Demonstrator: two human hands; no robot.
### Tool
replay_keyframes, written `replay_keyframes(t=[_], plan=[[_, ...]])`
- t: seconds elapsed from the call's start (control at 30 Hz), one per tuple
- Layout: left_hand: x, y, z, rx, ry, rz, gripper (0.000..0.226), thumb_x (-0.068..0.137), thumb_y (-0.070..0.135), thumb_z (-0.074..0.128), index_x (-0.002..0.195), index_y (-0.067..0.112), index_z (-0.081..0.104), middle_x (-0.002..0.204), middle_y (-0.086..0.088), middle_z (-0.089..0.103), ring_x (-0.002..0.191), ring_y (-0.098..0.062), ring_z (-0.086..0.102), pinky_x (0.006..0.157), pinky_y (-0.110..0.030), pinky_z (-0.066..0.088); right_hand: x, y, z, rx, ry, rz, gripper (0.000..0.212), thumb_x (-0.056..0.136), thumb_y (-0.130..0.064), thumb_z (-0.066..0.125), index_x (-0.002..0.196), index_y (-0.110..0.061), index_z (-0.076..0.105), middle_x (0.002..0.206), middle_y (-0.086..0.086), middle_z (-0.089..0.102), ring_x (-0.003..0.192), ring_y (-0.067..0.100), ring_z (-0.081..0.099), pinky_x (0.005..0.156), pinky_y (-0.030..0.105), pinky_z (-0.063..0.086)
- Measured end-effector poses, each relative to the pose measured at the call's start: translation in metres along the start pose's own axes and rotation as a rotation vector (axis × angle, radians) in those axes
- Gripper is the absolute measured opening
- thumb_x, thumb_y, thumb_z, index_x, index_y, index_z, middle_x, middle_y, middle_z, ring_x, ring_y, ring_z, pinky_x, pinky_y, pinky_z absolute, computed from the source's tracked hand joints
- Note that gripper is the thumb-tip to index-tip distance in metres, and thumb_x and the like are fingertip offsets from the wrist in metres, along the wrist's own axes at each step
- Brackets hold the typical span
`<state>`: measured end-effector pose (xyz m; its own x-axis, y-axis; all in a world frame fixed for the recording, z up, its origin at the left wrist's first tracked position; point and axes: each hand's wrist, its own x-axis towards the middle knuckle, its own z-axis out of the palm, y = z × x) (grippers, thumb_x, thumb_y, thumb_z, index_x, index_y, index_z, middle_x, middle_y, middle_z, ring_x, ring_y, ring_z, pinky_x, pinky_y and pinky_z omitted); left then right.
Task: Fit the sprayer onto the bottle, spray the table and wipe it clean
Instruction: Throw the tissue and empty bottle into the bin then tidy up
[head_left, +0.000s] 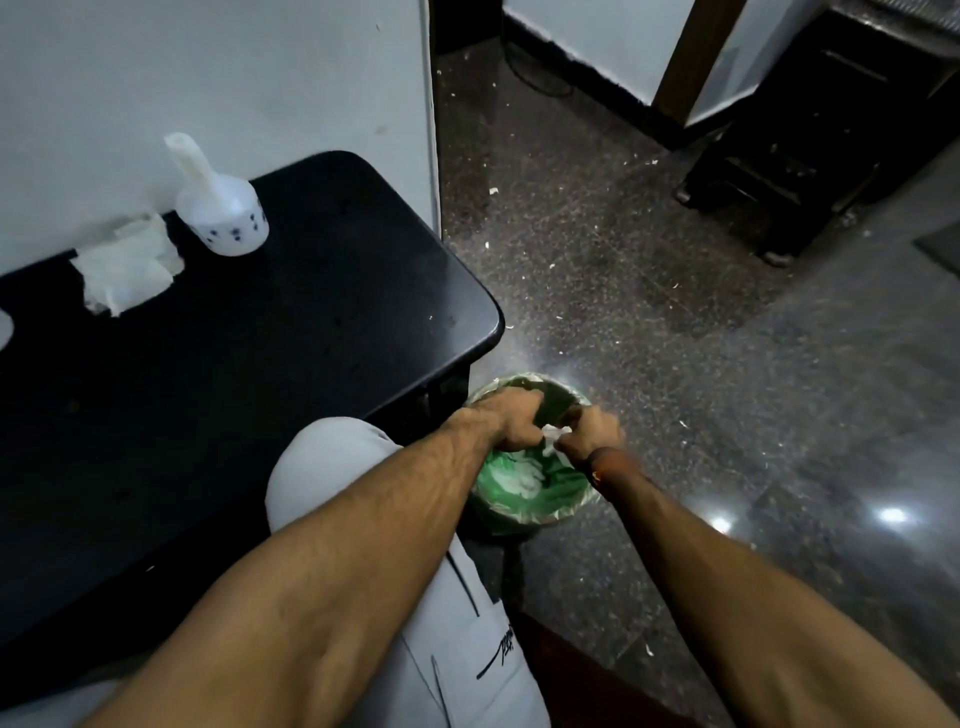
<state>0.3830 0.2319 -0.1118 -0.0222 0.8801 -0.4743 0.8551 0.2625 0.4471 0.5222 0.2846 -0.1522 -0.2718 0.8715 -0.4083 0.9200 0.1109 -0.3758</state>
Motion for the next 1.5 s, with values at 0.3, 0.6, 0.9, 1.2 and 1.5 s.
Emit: replay_keyframes(t=[0.3, 0.6, 0.9, 1.2, 1.5], plan=[[-0.015, 0.006, -0.006, -0.044, 0.08, 0.003, 0.048, 0.087, 0.018, 0.062, 0.133, 0.006, 0.055, 0.137, -0.016, 0.058, 0.124, -0.032, 0.056, 0.103, -0.035, 0.046, -0.003, -0.003, -0.017, -0.024, 0.018, -0.03, 0.028, 0.08, -0.016, 0.068, 0.107, -0.015, 0.075, 0.104, 0.017, 0.074, 0.097, 0.037, 0.069, 0.083, 0.039, 0.056], [-0.049, -0.004, -0.041, -0.034, 0.163, -0.039, 0.048, 0.09, 0.013, 0.055, 0.137, 0.004, 0.05, 0.142, -0.018, 0.053, 0.131, -0.034, 0.051, 0.107, -0.043, 0.044, -0.011, -0.038, -0.041, -0.036, 0.123, -0.089, 0.029, 0.089, -0.033, 0.062, 0.108, -0.014, 0.073, 0.107, 0.022, 0.072, 0.101, 0.042, 0.066, 0.084, 0.041, 0.053], [-0.107, -0.056, -0.11, 0.003, 0.458, -0.21, 0.037, 0.091, 0.017, 0.052, 0.126, 0.008, 0.055, 0.134, -0.014, 0.056, 0.122, -0.036, 0.053, 0.098, -0.049, 0.049, -0.021, -0.134, -0.064, -0.058, 0.17, -0.295, 0.028, 0.092, -0.034, 0.058, 0.098, -0.013, 0.075, 0.097, 0.02, 0.073, 0.096, 0.04, 0.067, 0.081, 0.04, 0.053], [-0.18, -0.158, -0.146, -0.029, 0.523, -0.412, 0.046, 0.091, 0.02, 0.054, 0.136, 0.01, 0.05, 0.134, -0.01, 0.054, 0.125, -0.032, 0.049, 0.1, -0.05, 0.048, -0.04, -0.26, -0.032, -0.109, 0.081, -0.543, 0.022, 0.088, -0.028, 0.056, 0.094, -0.013, 0.071, 0.1, 0.021, 0.071, 0.093, 0.044, 0.064, 0.069, 0.038, 0.047], [-0.224, -0.244, -0.169, -0.022, 0.579, -0.553, 0.053, 0.088, 0.021, 0.058, 0.138, 0.006, 0.047, 0.139, -0.015, 0.052, 0.127, -0.035, 0.047, 0.103, -0.049, 0.045, -0.044, -0.36, 0.013, -0.084, -0.032, -0.626, 0.022, 0.089, -0.028, 0.062, 0.105, -0.018, 0.074, 0.108, 0.014, 0.072, 0.102, 0.037, 0.065, 0.083, 0.035, 0.052]])
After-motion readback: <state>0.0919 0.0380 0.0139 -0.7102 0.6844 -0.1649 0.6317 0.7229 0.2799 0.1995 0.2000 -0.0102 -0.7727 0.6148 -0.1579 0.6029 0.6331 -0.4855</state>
